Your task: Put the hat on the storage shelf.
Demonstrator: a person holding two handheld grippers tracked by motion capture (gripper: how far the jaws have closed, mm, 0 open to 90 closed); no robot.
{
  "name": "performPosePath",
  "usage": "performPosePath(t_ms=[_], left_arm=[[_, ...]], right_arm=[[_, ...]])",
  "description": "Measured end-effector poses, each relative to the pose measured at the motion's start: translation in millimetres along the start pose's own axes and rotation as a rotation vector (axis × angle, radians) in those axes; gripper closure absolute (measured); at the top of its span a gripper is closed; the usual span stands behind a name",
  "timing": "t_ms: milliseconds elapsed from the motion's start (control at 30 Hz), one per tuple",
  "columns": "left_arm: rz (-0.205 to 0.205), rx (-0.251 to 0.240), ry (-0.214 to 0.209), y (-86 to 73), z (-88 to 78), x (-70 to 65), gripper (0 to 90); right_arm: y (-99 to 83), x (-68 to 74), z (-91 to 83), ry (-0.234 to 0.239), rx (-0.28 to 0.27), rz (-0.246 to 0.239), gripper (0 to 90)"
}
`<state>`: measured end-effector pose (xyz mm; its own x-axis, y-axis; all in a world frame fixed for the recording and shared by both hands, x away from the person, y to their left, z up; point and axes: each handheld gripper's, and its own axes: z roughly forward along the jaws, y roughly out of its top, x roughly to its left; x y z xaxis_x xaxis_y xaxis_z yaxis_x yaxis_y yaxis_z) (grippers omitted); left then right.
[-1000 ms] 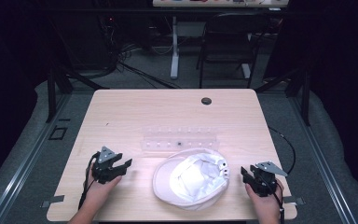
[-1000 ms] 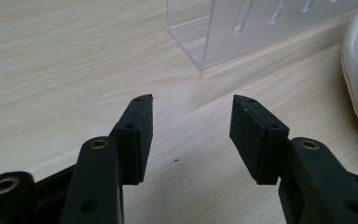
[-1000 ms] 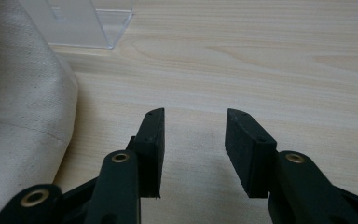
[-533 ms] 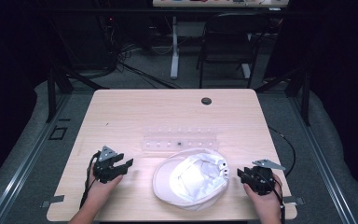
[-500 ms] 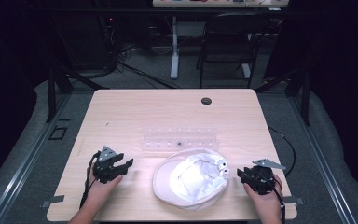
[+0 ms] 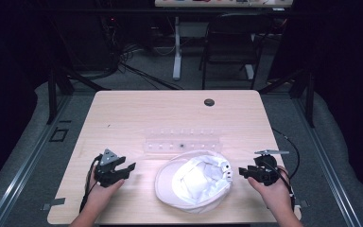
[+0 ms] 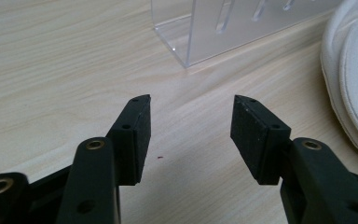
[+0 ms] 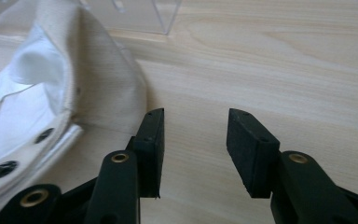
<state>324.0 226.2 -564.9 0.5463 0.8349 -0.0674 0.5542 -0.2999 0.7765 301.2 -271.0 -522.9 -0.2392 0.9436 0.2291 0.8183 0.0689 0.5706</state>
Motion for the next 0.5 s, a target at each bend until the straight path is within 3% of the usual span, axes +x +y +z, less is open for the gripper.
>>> performPosePath(t_ms=[67, 267, 367, 500], left_arm=[[-0.004, 0.003, 0.003, -0.5, 0.5, 0.4, 49.2], [-0.013, 0.015, -0.01, -1.8, 0.0, -0.5, 50.8], [-0.01, 0.02, -0.004, -1.4, -0.8, -1.6, 51.8], [-0.009, 0.013, 0.017, -1.7, -0.6, -3.6, 51.4]], right_arm=[[7.0, 1.7, -2.9, 0.039, 0.049, 0.012, 58.0], [20.2, 6.0, -8.2, 0.058, 0.135, 0.021, 60.1], [26.4, 7.4, -11.7, 0.091, 0.157, 0.054, 60.8], [33.5, 11.3, -17.4, 0.094, 0.178, 0.065, 61.5]])
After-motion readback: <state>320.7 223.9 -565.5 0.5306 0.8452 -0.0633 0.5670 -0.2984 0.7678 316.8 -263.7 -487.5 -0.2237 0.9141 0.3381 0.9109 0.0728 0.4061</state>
